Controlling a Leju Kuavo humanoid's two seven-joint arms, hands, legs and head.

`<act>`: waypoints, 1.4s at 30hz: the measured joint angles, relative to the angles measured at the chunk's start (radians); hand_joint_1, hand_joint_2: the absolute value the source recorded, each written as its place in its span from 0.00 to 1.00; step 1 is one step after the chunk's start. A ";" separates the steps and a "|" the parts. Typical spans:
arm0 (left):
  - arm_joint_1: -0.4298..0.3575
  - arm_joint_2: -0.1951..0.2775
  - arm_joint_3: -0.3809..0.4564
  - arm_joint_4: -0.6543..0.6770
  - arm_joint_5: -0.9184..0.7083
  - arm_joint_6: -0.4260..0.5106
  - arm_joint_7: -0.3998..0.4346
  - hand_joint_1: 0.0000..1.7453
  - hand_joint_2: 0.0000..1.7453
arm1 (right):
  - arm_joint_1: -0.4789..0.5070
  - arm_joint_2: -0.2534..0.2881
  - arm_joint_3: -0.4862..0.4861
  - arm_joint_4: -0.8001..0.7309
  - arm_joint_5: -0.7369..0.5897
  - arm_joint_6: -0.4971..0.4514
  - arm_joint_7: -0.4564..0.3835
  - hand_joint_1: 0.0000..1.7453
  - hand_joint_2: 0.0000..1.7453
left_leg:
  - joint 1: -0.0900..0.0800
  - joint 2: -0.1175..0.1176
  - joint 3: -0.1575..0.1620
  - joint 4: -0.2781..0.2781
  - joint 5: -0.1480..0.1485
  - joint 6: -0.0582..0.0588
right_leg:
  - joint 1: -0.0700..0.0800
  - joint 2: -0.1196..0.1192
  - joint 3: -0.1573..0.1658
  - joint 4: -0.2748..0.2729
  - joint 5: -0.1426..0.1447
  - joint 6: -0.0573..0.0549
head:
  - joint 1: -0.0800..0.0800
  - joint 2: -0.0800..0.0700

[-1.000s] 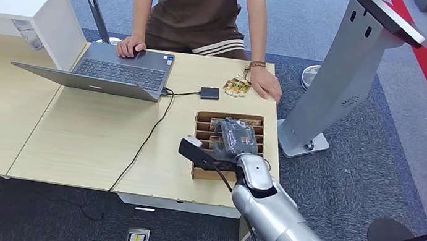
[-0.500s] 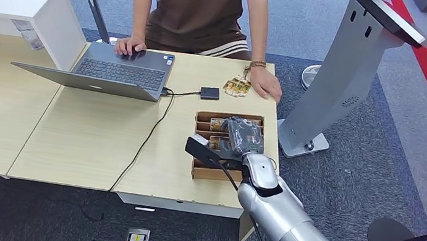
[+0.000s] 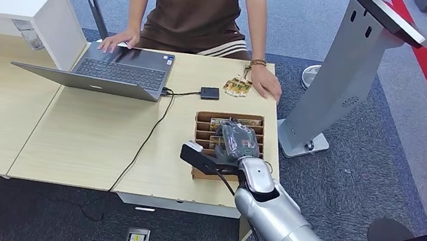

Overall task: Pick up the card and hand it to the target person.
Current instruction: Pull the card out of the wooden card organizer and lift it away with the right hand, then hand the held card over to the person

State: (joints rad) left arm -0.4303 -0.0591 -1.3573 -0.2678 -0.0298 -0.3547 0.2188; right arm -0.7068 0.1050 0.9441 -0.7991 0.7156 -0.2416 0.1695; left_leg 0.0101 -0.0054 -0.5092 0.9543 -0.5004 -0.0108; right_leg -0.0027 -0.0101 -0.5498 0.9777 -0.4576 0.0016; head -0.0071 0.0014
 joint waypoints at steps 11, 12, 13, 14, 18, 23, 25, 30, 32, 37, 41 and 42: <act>0.007 0.000 0.000 -0.001 -0.006 0.007 0.000 0.00 0.00 | 0.001 -0.005 0.000 -0.005 0.007 -0.001 0.018 0.74 1.00 | 0.000 0.000 0.000 0.000 0.000 0.000 | 0.000 0.000 0.000 0.000 0.000 0.000 | 0.000 0.000; 0.007 0.000 0.000 -0.001 -0.007 0.007 0.000 0.00 0.00 | 0.001 -0.006 0.000 -0.005 0.007 -0.002 0.018 0.76 1.00 | 0.000 0.000 0.000 0.000 0.000 0.000 | 0.000 0.000 0.000 0.000 0.000 0.000 | 0.000 0.000; 0.007 0.000 0.000 -0.001 -0.008 0.007 0.000 0.00 0.00 | 0.001 -0.007 0.000 -0.005 0.007 -0.002 0.018 0.81 1.00 | 0.000 0.000 0.000 0.000 0.000 0.000 | 0.000 0.000 0.000 0.000 0.000 0.000 | 0.000 0.000; 0.007 0.000 0.000 -0.001 -0.008 0.007 0.000 0.00 0.00 | 0.001 -0.007 0.000 -0.005 0.007 -0.003 0.018 0.85 1.00 | 0.000 0.000 0.000 0.000 0.000 0.000 | 0.000 0.000 0.000 0.000 0.000 0.000 | 0.000 0.000; 0.008 0.000 0.000 -0.002 -0.011 0.008 0.000 0.00 0.00 | 0.001 -0.010 -0.002 -0.005 0.008 -0.006 0.018 0.99 1.00 | 0.000 0.000 0.000 0.000 0.000 0.000 | 0.000 0.000 0.000 0.000 0.000 0.000 | 0.000 0.000; 0.009 0.000 0.000 -0.003 -0.021 0.009 -0.002 0.00 0.00 | 0.002 -0.014 -0.004 -0.006 0.021 -0.040 0.004 1.00 1.00 | 0.000 0.000 0.001 0.000 0.000 0.000 | 0.000 0.000 0.000 0.000 0.000 0.000 | 0.000 0.000; 0.009 0.000 0.000 -0.004 -0.027 0.010 -0.004 0.00 0.00 | 0.003 -0.018 -0.007 -0.008 0.028 -0.065 -0.006 1.00 1.00 | 0.000 0.000 0.001 0.000 0.000 0.000 | 0.000 0.000 0.000 0.000 0.000 0.000 | 0.000 0.000; 0.010 0.000 0.000 -0.004 -0.037 0.010 -0.007 0.00 0.00 | 0.013 -0.036 -0.020 -0.049 0.055 -0.146 -0.040 1.00 1.00 | 0.000 0.000 0.001 0.000 0.000 0.000 | 0.000 0.000 0.000 0.000 0.000 0.000 | 0.000 0.000; 0.010 0.000 0.000 -0.004 -0.040 0.010 -0.007 0.00 0.00 | 0.019 -0.046 -0.027 -0.080 0.069 -0.176 -0.053 1.00 1.00 | 0.000 0.000 0.001 0.000 0.000 0.000 | 0.000 0.000 0.000 0.000 0.000 0.000 | 0.000 0.000; 0.011 0.001 0.000 -0.005 -0.044 0.016 -0.010 0.00 0.00 | 0.033 -0.074 -0.049 -0.184 0.101 -0.212 -0.066 1.00 1.00 | 0.000 0.000 0.001 0.000 0.000 0.000 | 0.000 0.000 0.000 0.000 0.000 0.000 | 0.000 0.000; 0.014 0.002 0.000 -0.007 -0.048 0.025 -0.017 0.00 0.00 | 0.047 -0.097 -0.068 -0.283 0.133 -0.246 -0.072 1.00 1.00 | 0.000 0.000 0.001 0.000 0.000 0.000 | 0.000 0.000 0.000 0.000 0.000 0.000 | 0.000 0.000; 0.014 0.003 0.000 -0.008 -0.051 0.026 -0.019 0.00 0.00 | 0.049 -0.103 -0.073 -0.308 0.143 -0.255 -0.073 1.00 1.00 | 0.000 0.000 0.001 0.000 0.000 0.000 | 0.000 0.000 0.000 0.000 0.000 0.000 | 0.000 0.000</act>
State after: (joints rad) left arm -0.4161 -0.0562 -1.3573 -0.2760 -0.0805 -0.3288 0.1995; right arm -0.6578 0.0020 0.8713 -1.1069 0.8581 -0.4963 0.0967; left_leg 0.0100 -0.0051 -0.5086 0.9544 -0.5004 -0.0109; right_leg -0.0027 -0.0100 -0.5498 0.9777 -0.4576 0.0016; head -0.0071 0.0015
